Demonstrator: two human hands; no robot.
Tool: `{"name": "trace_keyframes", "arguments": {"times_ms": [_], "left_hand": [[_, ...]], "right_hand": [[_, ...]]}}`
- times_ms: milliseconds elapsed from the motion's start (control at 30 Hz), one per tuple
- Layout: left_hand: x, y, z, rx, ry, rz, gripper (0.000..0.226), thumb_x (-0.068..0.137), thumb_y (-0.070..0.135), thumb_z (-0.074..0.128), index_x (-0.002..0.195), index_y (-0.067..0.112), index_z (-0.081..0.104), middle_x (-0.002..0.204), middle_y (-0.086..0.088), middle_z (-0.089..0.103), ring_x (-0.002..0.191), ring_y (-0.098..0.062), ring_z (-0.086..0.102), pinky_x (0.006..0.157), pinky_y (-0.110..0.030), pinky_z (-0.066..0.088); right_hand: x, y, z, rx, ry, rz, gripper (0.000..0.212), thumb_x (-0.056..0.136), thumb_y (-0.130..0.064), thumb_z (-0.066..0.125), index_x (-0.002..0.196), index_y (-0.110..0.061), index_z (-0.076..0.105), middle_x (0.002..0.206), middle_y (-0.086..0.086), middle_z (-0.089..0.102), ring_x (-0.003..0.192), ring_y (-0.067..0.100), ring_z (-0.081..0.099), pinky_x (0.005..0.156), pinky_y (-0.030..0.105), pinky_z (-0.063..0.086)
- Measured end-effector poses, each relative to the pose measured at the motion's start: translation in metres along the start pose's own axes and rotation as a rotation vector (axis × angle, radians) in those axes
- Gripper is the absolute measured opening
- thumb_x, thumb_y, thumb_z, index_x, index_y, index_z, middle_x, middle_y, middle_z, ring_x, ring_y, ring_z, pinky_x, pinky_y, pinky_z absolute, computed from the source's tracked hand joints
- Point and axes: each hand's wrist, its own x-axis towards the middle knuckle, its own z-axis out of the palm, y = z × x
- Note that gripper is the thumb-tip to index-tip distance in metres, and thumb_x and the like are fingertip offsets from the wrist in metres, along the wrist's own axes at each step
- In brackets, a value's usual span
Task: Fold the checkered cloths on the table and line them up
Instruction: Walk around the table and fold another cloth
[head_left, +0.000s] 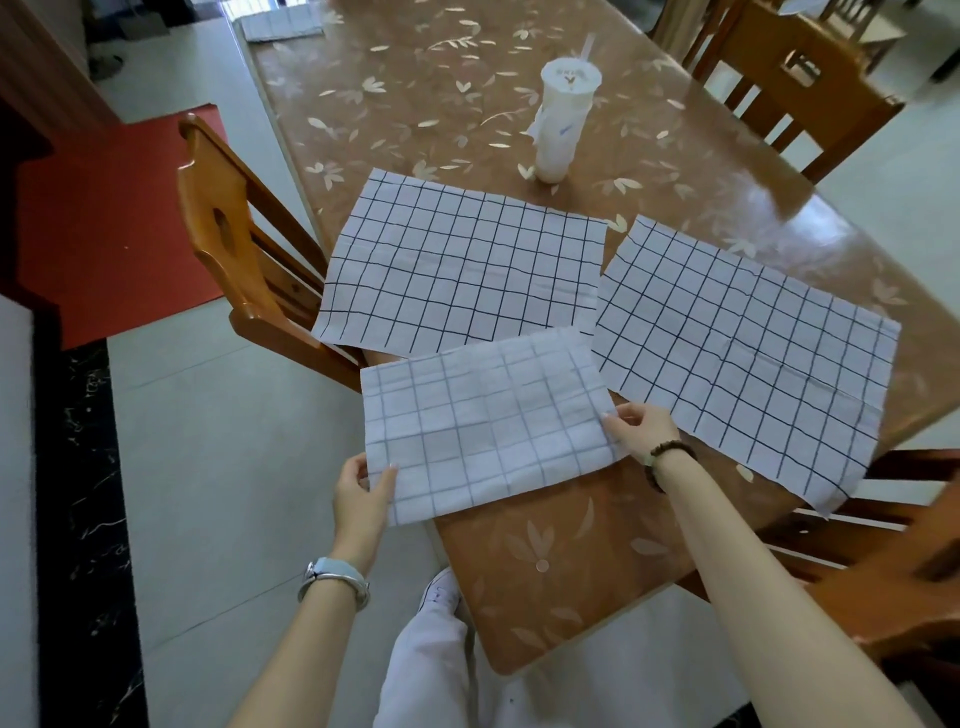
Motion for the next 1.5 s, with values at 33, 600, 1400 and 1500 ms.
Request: {"name": "trace_keyframes", "arguments": {"times_ms": [33,600,1400,1500], "left_hand": [[0.003,0.000,0.000,-0.014,0.008,-0.015,0.020,0.093,0.021,0.065,0.113,0.018,0.060,0.105,-0.004,0.070,0.098,-0.023,0.067,0.084,-0.039,0.056],[0.039,0.038,0.005,-0.001,0.070,0.067,0.010,0.094,0.025,0.065,0.086,0.021,0.069,0.091,-0.001,0.074,0.087,-0.018,0.069,0.081,-0.036,0.057],[0.027,0.153,0.087,-0.008,-0.379,0.263,0.017,0.096,0.018,0.062,0.083,0.025,0.070,0.080,0.012,0.070,0.078,-0.001,0.062,0.075,-0.014,0.050],[0.021,0.167,0.084,-0.004,-0.520,0.309,0.015,0.096,0.019,0.061,0.083,0.019,0.068,0.080,0.007,0.065,0.080,-0.004,0.059,0.077,-0.017,0.046]], "right_hand": [[0.000,-0.001,0.000,0.016,0.004,-0.002,0.031,0.090,-0.031,0.062,0.111,-0.009,0.067,0.114,0.007,0.065,0.100,0.021,0.056,0.087,0.036,0.048],[0.017,-0.036,0.012,0.151,0.008,0.033,0.029,0.091,-0.019,0.064,0.116,-0.005,0.065,0.113,0.005,0.066,0.095,0.020,0.055,0.082,0.029,0.042],[0.001,-0.031,-0.055,0.261,0.187,-0.165,0.029,0.088,-0.019,0.067,0.116,-0.019,0.062,0.113,-0.003,0.063,0.105,0.016,0.059,0.092,0.034,0.051],[0.002,-0.067,-0.053,0.280,0.014,-0.341,0.034,0.088,-0.019,0.068,0.120,-0.019,0.060,0.117,-0.002,0.063,0.109,0.012,0.059,0.097,0.028,0.048]]}}
